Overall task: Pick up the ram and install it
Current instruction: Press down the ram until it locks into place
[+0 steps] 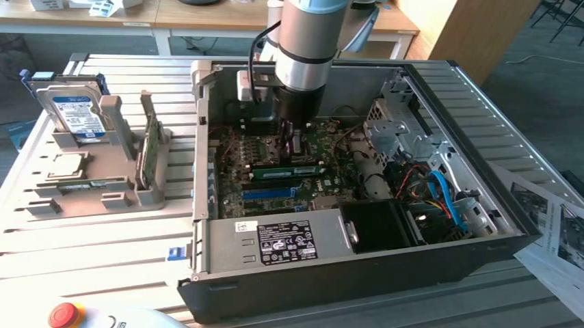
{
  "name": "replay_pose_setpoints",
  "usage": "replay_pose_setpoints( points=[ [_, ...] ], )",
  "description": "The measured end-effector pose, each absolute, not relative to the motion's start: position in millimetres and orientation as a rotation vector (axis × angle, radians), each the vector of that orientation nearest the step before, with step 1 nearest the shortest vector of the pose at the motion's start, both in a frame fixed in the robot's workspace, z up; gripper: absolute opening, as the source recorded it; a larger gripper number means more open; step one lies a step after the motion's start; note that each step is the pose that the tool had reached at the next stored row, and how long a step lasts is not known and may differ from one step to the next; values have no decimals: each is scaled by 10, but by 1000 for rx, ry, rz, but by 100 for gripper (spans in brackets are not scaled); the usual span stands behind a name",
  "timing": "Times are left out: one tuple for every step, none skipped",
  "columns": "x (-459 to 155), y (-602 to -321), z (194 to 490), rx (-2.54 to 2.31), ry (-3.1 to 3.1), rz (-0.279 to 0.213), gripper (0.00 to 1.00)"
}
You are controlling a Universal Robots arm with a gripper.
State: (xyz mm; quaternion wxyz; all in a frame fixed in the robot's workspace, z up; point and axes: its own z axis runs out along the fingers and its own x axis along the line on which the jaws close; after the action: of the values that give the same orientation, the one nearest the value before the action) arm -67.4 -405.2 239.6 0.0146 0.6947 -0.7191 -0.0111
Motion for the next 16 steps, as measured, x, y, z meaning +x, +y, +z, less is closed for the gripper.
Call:
replay_pose_setpoints(
  points=[
    [-674, -4052, 2416, 2162, -2238, -35, 10],
    [-674, -4052, 2439, 2162, -2238, -35, 10],
    [-674, -4052, 2461, 2162, -2238, -36, 10],
    [-674, -4052, 2483, 2162, -2238, -36, 10],
    [-674, -4052, 2506, 2162, -2237, -36, 10],
    [-674, -4052, 2530, 2161, -2237, -37, 10],
    [-674, -4052, 2553, 2161, -2237, -37, 10],
    [-674, -4052, 2575, 2161, -2237, -37, 10],
    [-674, -4052, 2601, 2161, -2237, -38, 10],
    [-674, -4052, 2627, 2161, -2237, -38, 10],
    [-674, -4052, 2652, 2161, -2237, -38, 10],
    [-674, -4052, 2676, 2161, -2236, -39, 10],
    [-674, -4052, 2701, 2160, -2236, -39, 10],
    [-674, -4052, 2731, 2160, -2236, -39, 10],
    [-674, -4052, 2760, 2160, -2236, -40, 10],
    [-674, -4052, 2789, 2160, -2236, -40, 10]
  ],
)
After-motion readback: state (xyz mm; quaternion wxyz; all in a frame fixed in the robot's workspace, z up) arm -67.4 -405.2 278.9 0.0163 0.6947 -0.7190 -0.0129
